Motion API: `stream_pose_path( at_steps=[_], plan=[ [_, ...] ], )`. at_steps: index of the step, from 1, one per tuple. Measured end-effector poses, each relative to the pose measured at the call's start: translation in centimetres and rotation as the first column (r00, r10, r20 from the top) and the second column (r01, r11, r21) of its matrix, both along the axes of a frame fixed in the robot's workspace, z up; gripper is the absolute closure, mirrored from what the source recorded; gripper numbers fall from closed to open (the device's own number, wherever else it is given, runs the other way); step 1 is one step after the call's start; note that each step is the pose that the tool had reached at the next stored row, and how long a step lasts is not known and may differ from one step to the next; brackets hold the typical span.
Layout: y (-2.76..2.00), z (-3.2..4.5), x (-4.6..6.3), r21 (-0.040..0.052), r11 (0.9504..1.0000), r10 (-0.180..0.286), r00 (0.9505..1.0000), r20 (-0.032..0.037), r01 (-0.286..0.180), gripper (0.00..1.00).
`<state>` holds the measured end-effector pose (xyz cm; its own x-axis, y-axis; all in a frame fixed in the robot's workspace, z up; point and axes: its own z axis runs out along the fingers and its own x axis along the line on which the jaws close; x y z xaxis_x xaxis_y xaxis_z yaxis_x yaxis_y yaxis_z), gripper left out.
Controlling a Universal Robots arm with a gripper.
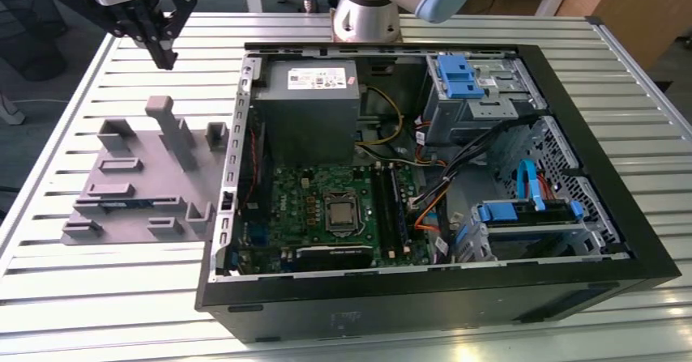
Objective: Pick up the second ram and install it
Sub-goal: 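Reach for the second ram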
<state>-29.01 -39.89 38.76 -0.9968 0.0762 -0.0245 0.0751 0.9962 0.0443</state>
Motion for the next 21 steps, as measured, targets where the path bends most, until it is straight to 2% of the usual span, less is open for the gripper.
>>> stream_pose_path(
  at_steps=[7,8,9,11,21],
  plan=[
    [0.00,0.00,-0.1,0.0000,1.0000,0.000,1.0000,0.0000,0.000,0.89],
    [0.00,0.00,-0.8,0.0000,1.0000,0.000,1.0000,0.0000,0.000,0.89],
    [0.00,0.00,-0.9,0.0000,1.0000,0.000,1.0000,0.0000,0.000,0.89],
    [0.00,0.00,-1.6,0.0000,1.0000,0.000,1.0000,0.0000,0.000,0.89],
    [0.00,0.00,-1.7,0.0000,1.0000,0.000,1.0000,0.0000,0.000,0.89]
  ],
)
